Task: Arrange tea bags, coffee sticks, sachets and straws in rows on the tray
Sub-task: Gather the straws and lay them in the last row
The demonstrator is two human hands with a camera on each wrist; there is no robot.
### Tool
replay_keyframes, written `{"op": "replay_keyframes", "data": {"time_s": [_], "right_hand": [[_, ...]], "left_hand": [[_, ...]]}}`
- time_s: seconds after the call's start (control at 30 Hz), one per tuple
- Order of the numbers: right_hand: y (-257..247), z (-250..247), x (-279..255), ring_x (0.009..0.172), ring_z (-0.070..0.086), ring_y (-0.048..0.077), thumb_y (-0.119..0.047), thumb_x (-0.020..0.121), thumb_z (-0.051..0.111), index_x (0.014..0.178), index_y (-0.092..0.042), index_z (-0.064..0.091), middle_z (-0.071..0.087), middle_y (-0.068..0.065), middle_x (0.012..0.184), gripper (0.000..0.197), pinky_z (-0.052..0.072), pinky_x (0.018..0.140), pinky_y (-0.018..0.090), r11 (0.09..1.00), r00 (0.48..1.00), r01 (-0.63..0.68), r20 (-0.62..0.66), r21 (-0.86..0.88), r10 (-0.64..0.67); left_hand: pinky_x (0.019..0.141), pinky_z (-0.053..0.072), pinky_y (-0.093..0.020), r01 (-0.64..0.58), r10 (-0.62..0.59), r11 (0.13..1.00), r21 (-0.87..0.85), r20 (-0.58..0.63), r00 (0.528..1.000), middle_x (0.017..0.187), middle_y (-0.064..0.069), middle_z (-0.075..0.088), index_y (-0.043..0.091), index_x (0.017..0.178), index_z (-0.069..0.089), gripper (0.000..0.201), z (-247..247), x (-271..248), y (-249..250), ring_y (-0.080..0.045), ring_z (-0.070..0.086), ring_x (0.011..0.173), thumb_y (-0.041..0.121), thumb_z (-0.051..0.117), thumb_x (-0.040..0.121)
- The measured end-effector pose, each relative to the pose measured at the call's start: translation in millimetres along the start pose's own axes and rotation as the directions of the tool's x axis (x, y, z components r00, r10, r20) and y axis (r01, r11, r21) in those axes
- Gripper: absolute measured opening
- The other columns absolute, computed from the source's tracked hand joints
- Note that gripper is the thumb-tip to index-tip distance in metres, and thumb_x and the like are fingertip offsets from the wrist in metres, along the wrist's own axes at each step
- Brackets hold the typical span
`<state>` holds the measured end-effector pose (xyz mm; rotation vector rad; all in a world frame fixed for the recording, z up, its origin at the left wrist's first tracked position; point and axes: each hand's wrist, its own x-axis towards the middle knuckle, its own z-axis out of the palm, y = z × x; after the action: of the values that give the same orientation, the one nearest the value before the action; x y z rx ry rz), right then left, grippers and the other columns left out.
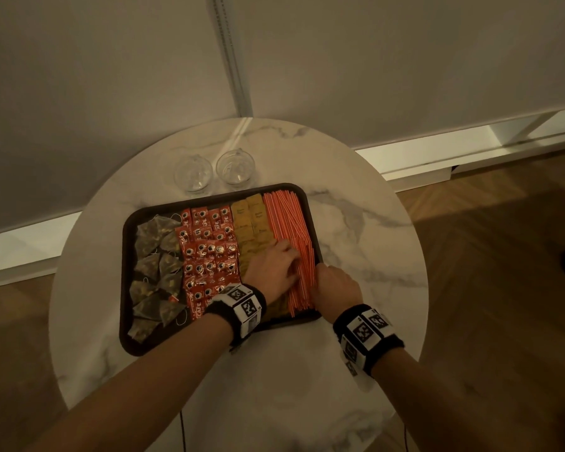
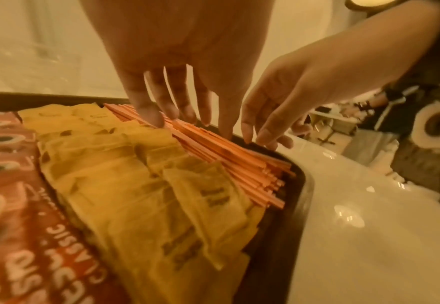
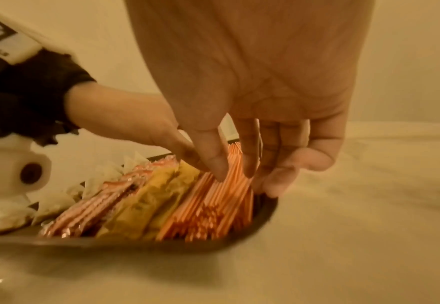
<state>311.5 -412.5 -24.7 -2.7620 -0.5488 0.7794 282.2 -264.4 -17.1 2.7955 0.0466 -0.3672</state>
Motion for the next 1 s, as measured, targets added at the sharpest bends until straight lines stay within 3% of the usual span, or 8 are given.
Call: {"op": "replay_keyframes", "data": {"time_s": [0.13, 0.33, 0.4, 0.5, 0.67, 0.83, 0.93, 1.0], "right_hand": [[13.5, 4.6, -1.0, 0.089, 0.062, 0.024, -0.027, 0.098, 0.049, 0.111, -0.013, 0.053, 0.060, 0.006, 0.104, 0.019, 0.053, 0.076, 0.035, 0.996, 0.996, 0.087, -0.026, 0.011, -0.087], [26.3, -3.0, 8.5, 0.090, 0.062, 0.023, -0.027, 0.097, 0.050, 0.114, -0.016, 0.056, 0.062, 0.004, 0.106, 0.021, 0.052, 0.078, 0.035, 0.984, 0.985, 0.167, -0.043, 0.067, -0.165], [29.5, -0.9, 3.1, 0.088, 0.062, 0.021, -0.031, 0.094, 0.054, 0.115, -0.018, 0.055, 0.062, 0.001, 0.104, 0.024, 0.053, 0.078, 0.035, 0.974, 0.975, 0.215, -0.075, 0.071, -0.210], [34.2, 6.6, -6.5, 0.089, 0.062, 0.021, -0.033, 0.091, 0.059, 0.117, -0.019, 0.055, 0.061, 0.001, 0.105, 0.030, 0.051, 0.081, 0.036, 0.967, 0.967, 0.254, -0.025, 0.018, -0.253], [40.7, 5.6, -1.2, 0.093, 0.060, 0.024, -0.022, 0.092, 0.056, 0.119, -0.017, 0.056, 0.061, 0.004, 0.107, 0.027, 0.048, 0.083, 0.036, 0.970, 0.971, 0.241, -0.012, 0.044, -0.240], [43.8, 3.3, -4.4, 0.090, 0.060, 0.024, -0.022, 0.093, 0.056, 0.121, -0.017, 0.054, 0.061, 0.004, 0.104, 0.029, 0.049, 0.083, 0.038, 0.959, 0.969, 0.249, -0.038, 0.134, -0.246], [47.7, 4.0, -7.0, 0.088, 0.060, 0.023, -0.023, 0.094, 0.055, 0.123, -0.016, 0.056, 0.062, 0.005, 0.101, 0.030, 0.050, 0.082, 0.037, 0.945, 0.966, 0.255, -0.010, 0.204, -0.258], [53.0, 4.2, -7.7, 0.079, 0.059, 0.017, -0.023, 0.095, 0.057, 0.115, -0.016, 0.062, 0.064, 0.003, 0.091, 0.023, 0.051, 0.077, 0.034, 0.914, 0.966, 0.252, -0.023, 0.319, -0.259]], "left_hand": [[0.110, 0.033, -0.045, -0.072, 0.060, 0.979, 0.190, 0.070, 0.996, 0.153, -0.002, 0.028, 0.023, 0.145, 0.036, 0.070, 5.3, -0.6, -6.0, -0.022, 0.025, 0.141, 0.043, 0.066, 0.085], [0.115, 0.025, -0.048, -0.074, 0.057, 0.976, 0.203, 0.084, 0.995, 0.157, -0.004, 0.020, 0.022, 0.148, 0.030, 0.078, 18.9, -5.1, -4.0, -0.024, 0.019, 0.144, 0.049, 0.065, 0.084], [0.118, 0.019, -0.049, -0.058, 0.041, 0.978, 0.198, 0.086, 0.995, 0.161, -0.005, 0.009, 0.022, 0.151, 0.021, 0.087, 22.3, -3.4, -4.5, -0.025, 0.010, 0.147, 0.051, 0.065, 0.083], [0.121, 0.009, -0.048, -0.056, 0.032, 0.980, 0.192, 0.125, 0.992, 0.163, -0.006, 0.000, 0.018, 0.154, 0.009, 0.095, 24.2, 0.8, -6.5, -0.024, 0.001, 0.150, 0.054, 0.062, 0.084], [0.121, 0.007, -0.048, -0.083, 0.057, 0.978, 0.189, 0.139, 0.989, 0.162, -0.007, 0.009, 0.018, 0.153, 0.017, 0.091, 23.7, 3.8, -6.5, -0.024, 0.011, 0.148, 0.058, 0.060, 0.084], [0.119, 0.010, -0.045, -0.087, 0.080, 0.993, 0.077, 0.094, 0.992, 0.162, -0.004, 0.007, 0.019, 0.154, 0.013, 0.088, 20.9, 8.9, -6.6, -0.021, 0.012, 0.148, 0.056, 0.057, 0.087], [0.119, 0.010, -0.043, -0.127, 0.119, 0.989, 0.073, 0.114, 0.986, 0.161, -0.002, 0.014, 0.020, 0.154, 0.017, 0.076, 21.4, 10.6, -6.2, -0.018, 0.016, 0.147, 0.051, 0.050, 0.093], [0.119, 0.012, -0.042, -0.151, 0.145, 0.986, 0.070, 0.079, 0.986, 0.158, -0.001, 0.022, 0.020, 0.151, 0.024, 0.067, 19.9, 11.5, -7.0, -0.017, 0.021, 0.145, 0.047, 0.048, 0.095]]}}
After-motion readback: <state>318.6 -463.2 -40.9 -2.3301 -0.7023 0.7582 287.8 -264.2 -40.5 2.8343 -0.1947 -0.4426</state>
